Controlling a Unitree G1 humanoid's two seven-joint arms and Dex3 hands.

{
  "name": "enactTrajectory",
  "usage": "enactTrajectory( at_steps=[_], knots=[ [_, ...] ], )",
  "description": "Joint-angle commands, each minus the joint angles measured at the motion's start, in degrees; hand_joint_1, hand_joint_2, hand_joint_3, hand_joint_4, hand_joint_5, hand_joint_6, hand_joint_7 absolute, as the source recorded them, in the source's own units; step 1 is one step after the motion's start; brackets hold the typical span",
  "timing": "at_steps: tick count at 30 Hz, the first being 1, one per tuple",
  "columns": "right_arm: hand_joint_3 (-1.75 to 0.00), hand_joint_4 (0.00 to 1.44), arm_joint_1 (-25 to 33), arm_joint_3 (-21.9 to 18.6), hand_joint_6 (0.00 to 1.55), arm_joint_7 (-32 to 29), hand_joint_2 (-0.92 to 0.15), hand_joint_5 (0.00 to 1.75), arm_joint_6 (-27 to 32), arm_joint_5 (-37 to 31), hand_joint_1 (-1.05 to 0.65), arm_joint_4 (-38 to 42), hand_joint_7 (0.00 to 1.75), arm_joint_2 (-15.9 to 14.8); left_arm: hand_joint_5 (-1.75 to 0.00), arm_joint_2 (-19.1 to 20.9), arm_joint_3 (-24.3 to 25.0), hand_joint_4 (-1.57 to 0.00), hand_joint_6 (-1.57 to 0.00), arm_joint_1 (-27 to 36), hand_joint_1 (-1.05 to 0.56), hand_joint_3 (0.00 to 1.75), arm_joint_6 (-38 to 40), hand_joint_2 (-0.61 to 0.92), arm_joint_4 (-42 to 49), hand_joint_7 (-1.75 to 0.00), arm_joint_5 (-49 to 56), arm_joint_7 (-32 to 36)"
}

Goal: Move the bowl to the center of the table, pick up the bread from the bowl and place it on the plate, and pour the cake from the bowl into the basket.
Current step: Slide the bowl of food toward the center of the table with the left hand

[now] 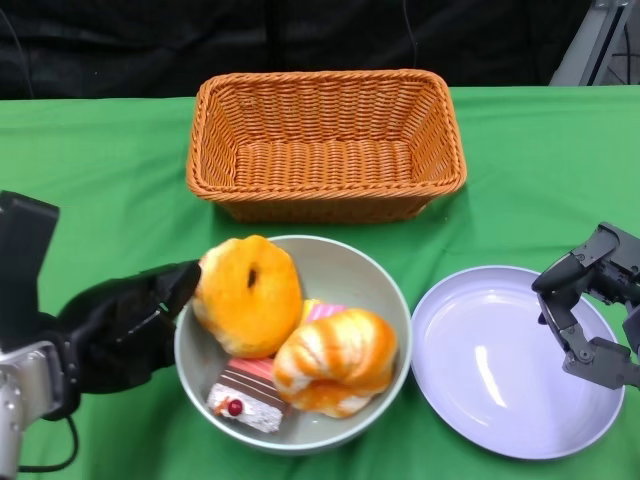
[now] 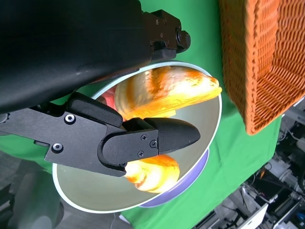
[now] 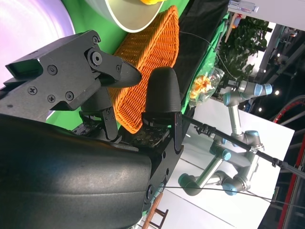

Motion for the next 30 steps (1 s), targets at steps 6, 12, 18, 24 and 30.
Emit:
enactTrajectory(
  at_steps=[6,12,18,24,30],
  knots=[
    [-0.91,0.70,-0.11,-0.39,0.67,0.01,-0.57,1.58,-0.02,-0.07,-0.10,0.96,1.33,-1.47,0.00,-3.18,-0.10,-0.01,-0.04,1.55,-0.67,0.55,0.26,0.92,-3.64,-0.01,-0.51,3.54],
    [-0.90,0.69,-0.48,-0.22,0.66,-0.09,-0.58,1.56,-0.39,0.21,-0.08,1.74,1.32,-1.32,-0.03,-2.56,-2.16,-0.05,-0.07,3.93,-0.66,0.54,-10.34,0.92,-6.06,-0.02,5.58,6.41],
    [-0.91,0.70,-0.89,0.03,0.67,0.32,-0.58,1.54,-1.81,0.05,-0.06,2.84,1.30,-1.67,-0.10,-2.13,-4.21,-0.30,-0.31,5.76,-0.56,0.30,-29.19,0.92,-3.97,-0.07,16.85,13.39],
    [-0.95,0.71,-1.01,0.18,0.67,1.15,-0.57,1.51,-2.48,0.78,-0.03,3.14,1.26,-1.80,-0.18,-0.60,-3.10,-0.57,-0.52,5.40,-0.50,0.20,-35.62,0.92,-1.28,-0.09,21.09,16.73],
    [-1.03,0.72,-0.53,0.38,0.70,1.92,-0.53,1.44,-0.61,1.19,0.00,1.70,1.17,-1.90,-0.21,-0.90,1.26,-0.74,-0.73,4.90,-0.34,0.19,-44.56,0.92,3.23,-0.12,18.53,16.65]
  ],
)
